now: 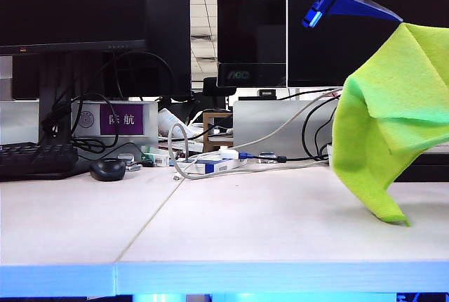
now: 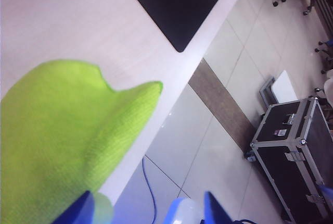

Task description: Wipe the table from left to right using the rag.

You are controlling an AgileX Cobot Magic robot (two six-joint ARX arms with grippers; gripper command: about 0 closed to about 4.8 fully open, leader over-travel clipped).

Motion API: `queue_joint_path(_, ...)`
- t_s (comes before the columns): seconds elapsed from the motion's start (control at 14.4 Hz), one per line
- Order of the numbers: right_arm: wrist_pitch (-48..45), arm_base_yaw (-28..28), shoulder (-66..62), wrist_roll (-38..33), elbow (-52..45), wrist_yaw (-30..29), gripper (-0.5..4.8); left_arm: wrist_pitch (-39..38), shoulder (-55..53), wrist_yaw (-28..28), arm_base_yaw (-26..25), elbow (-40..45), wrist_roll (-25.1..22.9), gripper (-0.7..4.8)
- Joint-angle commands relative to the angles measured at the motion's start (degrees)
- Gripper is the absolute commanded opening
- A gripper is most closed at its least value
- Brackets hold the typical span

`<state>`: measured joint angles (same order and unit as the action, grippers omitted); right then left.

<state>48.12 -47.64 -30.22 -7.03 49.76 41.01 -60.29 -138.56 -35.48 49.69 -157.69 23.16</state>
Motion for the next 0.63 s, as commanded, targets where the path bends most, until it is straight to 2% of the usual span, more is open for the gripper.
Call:
queue_joint_path(0.07, -10.47, 0.11, 6.05, 2.99, -8.20, 0.90, 4.79, -0.44, 0.50, -0.74, 0.15, -0.33, -0.31, 2.77)
queue_joint_path(0.42, -20.83, 0.98, 9.01, 7.63, -15.96, 1.01, 4.79, -0.52, 0.50, -0.76, 0.15, -0.42, -1.40, 2.76)
queue_joint_path(0.63, -27.30, 5.84, 8.68, 7.74, -20.44, 0.37, 4.79, -0.50, 0.50, -0.74, 0.15, -0.61, -1.97, 2.76)
